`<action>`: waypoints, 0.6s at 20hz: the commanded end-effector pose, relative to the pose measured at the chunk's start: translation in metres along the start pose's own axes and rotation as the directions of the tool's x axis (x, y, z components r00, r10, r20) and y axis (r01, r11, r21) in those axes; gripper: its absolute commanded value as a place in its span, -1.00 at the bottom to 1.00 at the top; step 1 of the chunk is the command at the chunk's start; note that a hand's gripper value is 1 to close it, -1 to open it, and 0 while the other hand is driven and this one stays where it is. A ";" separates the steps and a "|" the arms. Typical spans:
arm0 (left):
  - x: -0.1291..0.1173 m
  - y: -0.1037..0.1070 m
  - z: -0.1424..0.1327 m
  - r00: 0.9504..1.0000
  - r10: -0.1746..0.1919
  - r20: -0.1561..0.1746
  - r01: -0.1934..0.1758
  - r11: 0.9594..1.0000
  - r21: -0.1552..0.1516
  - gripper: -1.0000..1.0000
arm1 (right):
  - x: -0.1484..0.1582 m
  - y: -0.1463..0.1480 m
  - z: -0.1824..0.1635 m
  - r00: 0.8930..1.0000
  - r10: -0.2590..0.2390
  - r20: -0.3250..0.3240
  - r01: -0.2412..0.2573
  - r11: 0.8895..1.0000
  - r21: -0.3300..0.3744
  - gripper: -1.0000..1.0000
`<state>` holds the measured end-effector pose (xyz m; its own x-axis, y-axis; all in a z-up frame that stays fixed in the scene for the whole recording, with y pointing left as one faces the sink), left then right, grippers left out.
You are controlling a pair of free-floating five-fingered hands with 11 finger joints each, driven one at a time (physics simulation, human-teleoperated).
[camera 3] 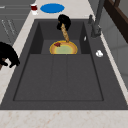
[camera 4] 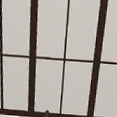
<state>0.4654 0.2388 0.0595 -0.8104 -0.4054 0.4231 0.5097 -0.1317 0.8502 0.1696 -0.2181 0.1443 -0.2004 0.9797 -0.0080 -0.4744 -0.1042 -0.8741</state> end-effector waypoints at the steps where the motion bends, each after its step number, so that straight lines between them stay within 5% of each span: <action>1: 0.003 -0.004 -0.025 0.999 -0.016 0.046 0.017 1.000 -0.022 1.00 | 0.000 0.000 0.000 1.000 0.000 0.000 0.000 1.000 0.000 0.00; 2: 0.010 0.001 -0.027 0.999 -0.021 0.037 0.022 0.999 -0.030 1.00 | 0.000 0.000 0.000 1.000 0.000 0.000 0.000 1.000 0.000 0.00; 6: 0.034 0.021 -0.036 0.998 -0.057 -0.012 0.057 0.998 0.015 1.00 | 0.000 0.000 0.000 1.000 0.000 0.000 0.000 1.000 0.000 0.00; 10: 0.053 0.019 -0.052 0.997 -0.074 0.017 0.073 0.997 0.011 1.00 | 0.000 0.000 0.000 1.000 0.000 0.000 0.000 1.000 0.000 0.00; 12: 0.052 0.005 -0.060 0.994 -0.094 0.047 0.092 0.994 0.051 1.00 | 0.000 0.000 0.000 1.000 0.000 0.000 0.000 1.000 0.000 0.00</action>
<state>0.4493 0.1731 0.0782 -0.8287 -0.4010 0.3904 0.4763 -0.1390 0.8682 0.1696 -0.2181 0.1443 -0.2004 0.9797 -0.0080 -0.4744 -0.1042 -0.8741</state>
